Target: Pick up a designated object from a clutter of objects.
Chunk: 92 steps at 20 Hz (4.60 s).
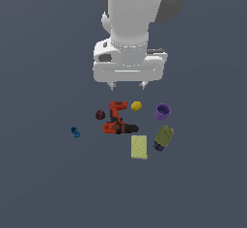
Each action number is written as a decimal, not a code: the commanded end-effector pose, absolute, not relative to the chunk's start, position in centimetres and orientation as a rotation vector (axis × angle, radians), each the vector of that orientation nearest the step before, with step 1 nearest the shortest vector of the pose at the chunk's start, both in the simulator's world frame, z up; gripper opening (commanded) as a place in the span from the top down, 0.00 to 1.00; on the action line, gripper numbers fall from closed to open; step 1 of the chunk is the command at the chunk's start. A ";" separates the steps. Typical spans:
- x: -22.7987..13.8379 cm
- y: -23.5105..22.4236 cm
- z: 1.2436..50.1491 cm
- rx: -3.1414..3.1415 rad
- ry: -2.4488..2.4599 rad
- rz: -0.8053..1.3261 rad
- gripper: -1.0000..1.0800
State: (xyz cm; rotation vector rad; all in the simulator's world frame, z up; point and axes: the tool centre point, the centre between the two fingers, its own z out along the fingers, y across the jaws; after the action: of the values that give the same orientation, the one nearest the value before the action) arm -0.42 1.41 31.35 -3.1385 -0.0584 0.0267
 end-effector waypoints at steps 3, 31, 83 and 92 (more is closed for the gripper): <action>-0.4 1.6 31.2 -3.139 -0.067 0.028 0.04; -2.8 5.0 22.7 -3.143 -0.034 0.034 0.04; -14.7 7.7 2.9 -3.124 0.332 0.000 0.04; -14.6 7.7 2.8 -3.124 0.332 0.000 1.00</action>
State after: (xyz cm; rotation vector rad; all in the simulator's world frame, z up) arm -14.55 7.79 3.06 -3.1229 0.3290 -0.0068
